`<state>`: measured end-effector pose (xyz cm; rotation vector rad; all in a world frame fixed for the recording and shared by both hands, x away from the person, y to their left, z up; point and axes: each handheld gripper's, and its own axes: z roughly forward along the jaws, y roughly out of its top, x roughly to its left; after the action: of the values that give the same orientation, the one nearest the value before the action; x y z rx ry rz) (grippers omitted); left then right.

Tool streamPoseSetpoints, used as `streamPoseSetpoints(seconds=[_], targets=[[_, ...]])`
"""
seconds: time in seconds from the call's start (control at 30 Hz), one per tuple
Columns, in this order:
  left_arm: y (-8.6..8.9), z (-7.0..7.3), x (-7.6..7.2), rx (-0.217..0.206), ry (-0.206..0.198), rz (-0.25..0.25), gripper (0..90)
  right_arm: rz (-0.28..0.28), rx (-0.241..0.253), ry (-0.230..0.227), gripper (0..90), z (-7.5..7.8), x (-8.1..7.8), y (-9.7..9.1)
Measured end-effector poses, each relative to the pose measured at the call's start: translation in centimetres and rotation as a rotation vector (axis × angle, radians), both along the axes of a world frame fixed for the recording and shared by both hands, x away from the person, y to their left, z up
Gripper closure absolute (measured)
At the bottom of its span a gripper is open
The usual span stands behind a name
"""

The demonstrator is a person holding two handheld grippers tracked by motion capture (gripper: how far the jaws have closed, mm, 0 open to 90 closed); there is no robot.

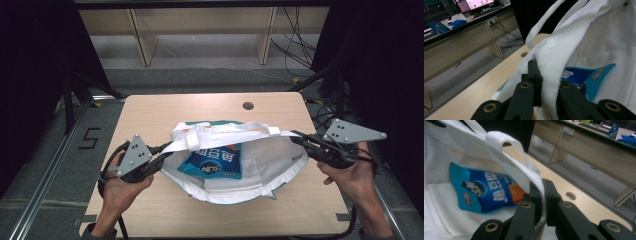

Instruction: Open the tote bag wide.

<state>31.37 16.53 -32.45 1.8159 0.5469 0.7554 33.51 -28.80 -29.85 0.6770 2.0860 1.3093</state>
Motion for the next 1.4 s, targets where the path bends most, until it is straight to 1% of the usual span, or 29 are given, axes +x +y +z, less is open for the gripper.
streamPoseSetpoints(seconds=[0.03, 0.07, 0.1, 0.13, 0.2, 0.27, 0.4, 0.43, 0.5, 0.6, 0.63, 0.67, 0.7, 0.73, 0.77, 0.8, 0.83, 0.87, 0.9, 1.0, 1.03, 1.1, 1.13, 1.17, 1.23, 1.27, 1.33, 1.37, 1.4], targets=[[0.0, 0.0, 0.0, 0.000, 0.000, 0.000, 86.8, 0.005, -0.007, -0.010, 88.0, 0.7, 0.0, -0.1], [0.0, 0.6, -0.1, 0.006, -0.012, 0.005, 86.8, 0.005, -0.007, -0.010, 88.0, 0.7, 0.0, -0.1], [-0.1, 1.2, -0.2, 0.007, -0.021, 0.005, 86.9, 0.002, -0.012, -0.027, 88.1, 1.8, -0.2, -0.1], [-0.1, 2.2, -0.3, 0.019, -0.048, -0.001, 86.9, 0.001, -0.012, -0.031, 88.1, 2.3, -0.3, 0.0], [-0.1, 2.7, -0.4, 0.012, -0.054, -0.004, 86.9, 0.009, -0.014, -0.066, 88.1, 3.3, -0.1, -0.2], [-0.1, 3.8, -0.4, -0.004, -0.062, -0.016, 86.9, 0.005, -0.003, -0.070, 88.1, 4.1, 0.0, -0.3], [0.0, 4.8, -0.5, -0.025, -0.070, -0.023, 86.9, 0.013, 0.016, -0.051, 88.2, 5.0, 0.4, -0.2], [0.1, 5.2, -0.5, -0.015, -0.091, -0.029, 86.9, 0.017, 0.019, -0.068, 88.2, 5.7, 0.5, -0.2], [0.3, 6.0, -0.8, -0.050, -0.053, -0.037, 86.9, 0.019, 0.031, -0.069, 88.2, 6.3, 0.5, -0.2], [0.4, 6.4, -0.5, -0.076, -0.046, -0.037, 86.8, 0.022, 0.035, -0.076, 88.2, 6.9, 0.6, -0.2], [0.5, 6.6, 0.4, -0.085, -0.049, -0.033, 86.8, 0.022, 0.044, -0.068, 88.2, 7.0, 0.7, -0.1], [0.5, 6.5, 1.0, -0.084, -0.043, -0.027, 86.8, 0.016, 0.030, -0.079, 88.2, 7.1, 1.0, -0.1], [0.4, 6.3, 1.9, -0.080, -0.025, -0.025, 86.8, 0.002, 0.023, -0.075, 88.2, 6.9, 1.4, 0.0], [0.4, 6.3, 1.9, -0.080, -0.025, -0.025, 86.8, -0.011, 0.012, -0.061, 88.2, 6.7, 1.9, 0.1], [0.4, 5.9, 2.7, -0.093, -0.020, -0.015, 86.8, -0.016, 0.009, -0.060, 88.2, 6.5, 2.6, 0.1], [0.2, 5.4, 4.2, -0.101, -0.003, -0.008, 86.8, -0.029, 0.017, -0.059, 88.2, 6.2, 3.2, 0.2], [0.2, 5.4, 4.2, -0.101, -0.003, -0.008, 86.8, -0.029, 0.017, -0.059, 88.2, 6.2, 3.2, 0.2], [0.0, 4.9, 5.0, -0.095, 0.009, 0.002, 86.8, -0.043, 0.020, -0.060, 88.3, 5.6, 4.3, 0.2], [-0.1, 4.7, 5.2, -0.077, 0.009, 0.008, 86.8, -0.063, 0.024, -0.034, 88.2, 5.3, 4.5, 0.4], [-0.3, 4.0, 5.5, -0.055, 0.004, 0.010, 86.7, -0.075, -0.006, -0.053, 88.3, 4.7, 5.5, 0.5], [-0.2, 3.2, 5.9, -0.055, 0.015, 0.012, 86.7, -0.081, 0.001, -0.014, 88.3, 4.0, 6.0, 0.6], [-0.1, 2.8, 6.1, -0.062, 0.021, 0.019, 86.7, -0.082, 0.005, -0.017, 88.3, 3.7, 6.2, 0.7], [-0.1, 2.1, 6.4, -0.051, 0.028, 0.036, 86.7, -0.079, -0.013, -0.018, 88.3, 3.3, 6.3, 0.9], [-0.2, 1.6, 6.5, -0.037, 0.022, 0.046, 86.7, -0.084, -0.033, -0.040, 88.3, 3.0, 6.3, 1.1], [-0.3, 0.5, 6.6, -0.028, 0.038, 0.052, 86.6, -0.097, -0.047, -0.013, 88.3, 2.4, 6.3, 1.3], [-0.4, 0.0, 6.6, -0.018, 0.045, 0.054, 86.6, -0.095, -0.063, -0.028, 88.3, 2.0, 6.4, 1.3], [-0.4, -1.1, 6.7, 0.019, 0.047, 0.061, 86.4, -0.092, -0.049, 0.004, 88.3, 1.2, 6.5, 1.3], [-0.4, -1.8, 6.9, 0.019, 0.063, 0.065, 86.4, -0.097, -0.047, 0.002, 88.3, 0.8, 6.6, 1.4], [-0.4, -1.8, 6.9, 0.019, 0.063, 0.065, 86.3, -0.097, -0.047, 0.002, 88.3, 0.8, 6.6, 1.4]])
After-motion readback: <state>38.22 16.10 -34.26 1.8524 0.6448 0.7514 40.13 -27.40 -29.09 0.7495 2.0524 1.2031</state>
